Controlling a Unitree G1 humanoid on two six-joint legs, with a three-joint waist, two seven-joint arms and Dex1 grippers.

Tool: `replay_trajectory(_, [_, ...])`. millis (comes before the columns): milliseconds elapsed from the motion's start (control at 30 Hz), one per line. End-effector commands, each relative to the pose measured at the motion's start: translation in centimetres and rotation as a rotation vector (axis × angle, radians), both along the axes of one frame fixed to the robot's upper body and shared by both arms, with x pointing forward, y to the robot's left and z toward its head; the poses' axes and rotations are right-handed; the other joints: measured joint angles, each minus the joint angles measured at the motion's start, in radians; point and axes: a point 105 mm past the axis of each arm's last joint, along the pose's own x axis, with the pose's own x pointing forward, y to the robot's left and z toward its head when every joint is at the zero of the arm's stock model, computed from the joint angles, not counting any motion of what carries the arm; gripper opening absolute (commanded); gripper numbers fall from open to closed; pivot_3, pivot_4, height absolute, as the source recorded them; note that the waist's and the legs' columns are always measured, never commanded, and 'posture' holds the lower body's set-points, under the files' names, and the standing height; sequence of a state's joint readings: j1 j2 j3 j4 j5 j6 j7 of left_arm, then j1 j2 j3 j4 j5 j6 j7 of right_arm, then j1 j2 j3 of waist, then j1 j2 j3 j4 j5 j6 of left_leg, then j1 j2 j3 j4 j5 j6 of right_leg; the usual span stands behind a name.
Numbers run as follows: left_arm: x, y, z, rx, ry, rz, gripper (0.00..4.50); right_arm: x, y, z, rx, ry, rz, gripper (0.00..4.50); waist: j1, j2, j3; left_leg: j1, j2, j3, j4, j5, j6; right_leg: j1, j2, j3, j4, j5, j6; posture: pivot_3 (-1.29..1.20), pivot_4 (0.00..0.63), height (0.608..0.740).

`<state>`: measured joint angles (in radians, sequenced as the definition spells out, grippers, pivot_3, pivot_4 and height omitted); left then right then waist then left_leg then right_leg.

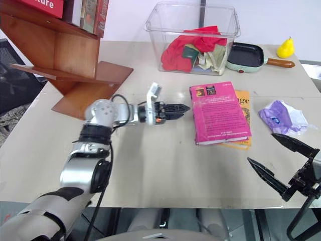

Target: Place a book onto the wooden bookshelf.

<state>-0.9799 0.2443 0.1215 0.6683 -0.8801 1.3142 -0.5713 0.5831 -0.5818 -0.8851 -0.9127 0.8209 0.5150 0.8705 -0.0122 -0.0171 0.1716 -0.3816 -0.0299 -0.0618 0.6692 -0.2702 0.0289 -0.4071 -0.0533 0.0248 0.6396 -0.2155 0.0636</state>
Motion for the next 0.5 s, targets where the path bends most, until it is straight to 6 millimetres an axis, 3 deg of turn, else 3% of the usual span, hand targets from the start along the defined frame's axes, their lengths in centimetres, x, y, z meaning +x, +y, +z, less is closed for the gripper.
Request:
replay_trajectory(33, [1.4, -1.2, -0.3, -0.061, 0.079, 0.052, 3.69, -0.6, 0.9, 0.9, -0.024, -0.054, -0.012, 4.42, 0.001, 0.000, 0.000, 0.000, 0.000, 0.000, 0.000, 0.000, 0.000, -0.001, 0.000, 0.000, 0.000, 0.000, 0.000, 0.00, 0.150, 0.740])
replay_trajectory(333, [1.9, -4.5, -2.5, -0.069, 0.099, 0.065, 3.69, -1.8, 0.8, 1.0, -0.028, -0.040, -0.073, 4.42, 0.013, -0.002, 0.001, -0.003, 0.000, 0.000, -0.001, 0.000, 0.000, -0.002, -0.002, 0.000, -0.001, 0.000, 0.000, 0.00, 0.150, 0.740])
replay_trajectory(400, [2.0, -4.9, -2.6, -0.086, 0.090, 0.070, 3.15, -1.9, 0.8, 0.9, -0.032, -0.036, -0.079, 4.50, 0.020, -0.002, 0.001, -0.003, 0.000, 0.000, -0.001, 0.000, 0.000, -0.002, -0.002, 0.000, -0.001, 0.000, 0.001, 0.00, 0.150, 0.740])
replay_trajectory(500, [1.8, -5.5, -2.4, -0.125, 0.091, 0.061, 1.94, -2.0, 0.8, 0.8, -0.032, -0.033, -0.083, 4.50, 0.023, -0.002, 0.001, -0.003, 0.000, 0.000, -0.001, 0.000, 0.000, -0.002, -0.002, 0.000, -0.001, -0.001, 0.001, 0.00, 0.150, 0.740])
